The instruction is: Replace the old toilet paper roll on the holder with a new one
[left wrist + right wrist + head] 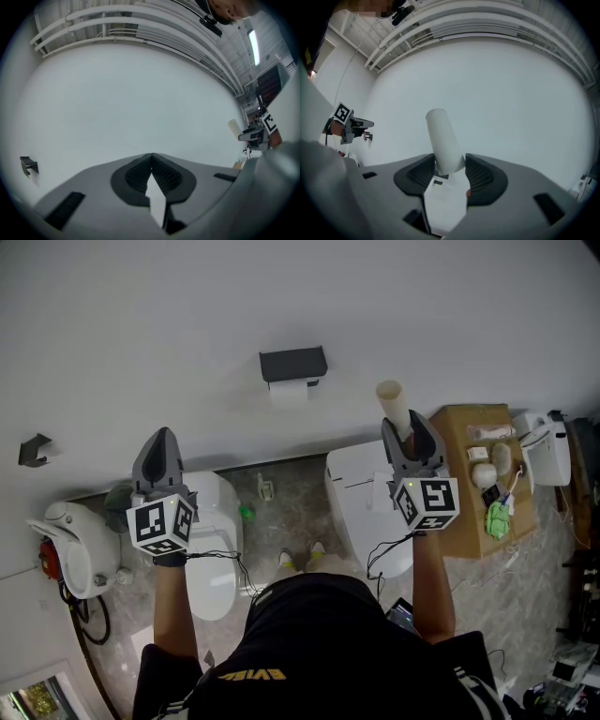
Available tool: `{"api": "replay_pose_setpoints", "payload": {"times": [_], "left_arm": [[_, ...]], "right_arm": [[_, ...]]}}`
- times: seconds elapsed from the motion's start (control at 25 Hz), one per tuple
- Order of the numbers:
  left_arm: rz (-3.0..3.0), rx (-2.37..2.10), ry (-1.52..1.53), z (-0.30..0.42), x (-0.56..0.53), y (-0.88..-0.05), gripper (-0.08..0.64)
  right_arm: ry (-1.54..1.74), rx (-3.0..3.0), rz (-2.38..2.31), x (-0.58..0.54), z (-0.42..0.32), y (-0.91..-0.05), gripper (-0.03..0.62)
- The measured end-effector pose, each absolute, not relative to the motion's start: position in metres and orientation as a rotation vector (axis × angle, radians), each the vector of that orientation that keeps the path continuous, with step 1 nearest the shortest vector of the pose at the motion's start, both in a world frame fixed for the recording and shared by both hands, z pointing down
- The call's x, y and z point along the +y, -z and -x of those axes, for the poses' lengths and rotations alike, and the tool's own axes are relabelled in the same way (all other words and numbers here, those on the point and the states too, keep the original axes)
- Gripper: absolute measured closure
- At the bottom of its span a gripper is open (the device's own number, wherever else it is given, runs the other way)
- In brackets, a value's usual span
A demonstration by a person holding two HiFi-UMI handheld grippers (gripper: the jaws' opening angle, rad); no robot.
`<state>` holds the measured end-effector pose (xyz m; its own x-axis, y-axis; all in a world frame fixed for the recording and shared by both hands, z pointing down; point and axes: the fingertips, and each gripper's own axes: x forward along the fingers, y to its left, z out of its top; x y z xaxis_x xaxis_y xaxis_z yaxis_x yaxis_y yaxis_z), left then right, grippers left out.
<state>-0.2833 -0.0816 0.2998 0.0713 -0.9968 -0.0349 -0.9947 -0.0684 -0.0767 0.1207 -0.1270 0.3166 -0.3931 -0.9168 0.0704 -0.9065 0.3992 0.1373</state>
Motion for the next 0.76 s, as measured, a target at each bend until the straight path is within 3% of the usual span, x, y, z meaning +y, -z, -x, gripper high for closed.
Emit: {"api": "replay_pose_setpoints", "payload": {"times": [0.4,0.76], "left_arm": [[2.155,2.161,0.003,0.31,-0.066,-0.29,0.548],[2.192,2.15,-0.043,0.291,-0.061,-0.297,0.548]], "right_arm": [[0.112,-2.506,-1.652,-0.123,-0.128,-0.315,0.39],[0.155,-2.523,-1.59,-0.13,-0.116,-0.313,0.39]]}}
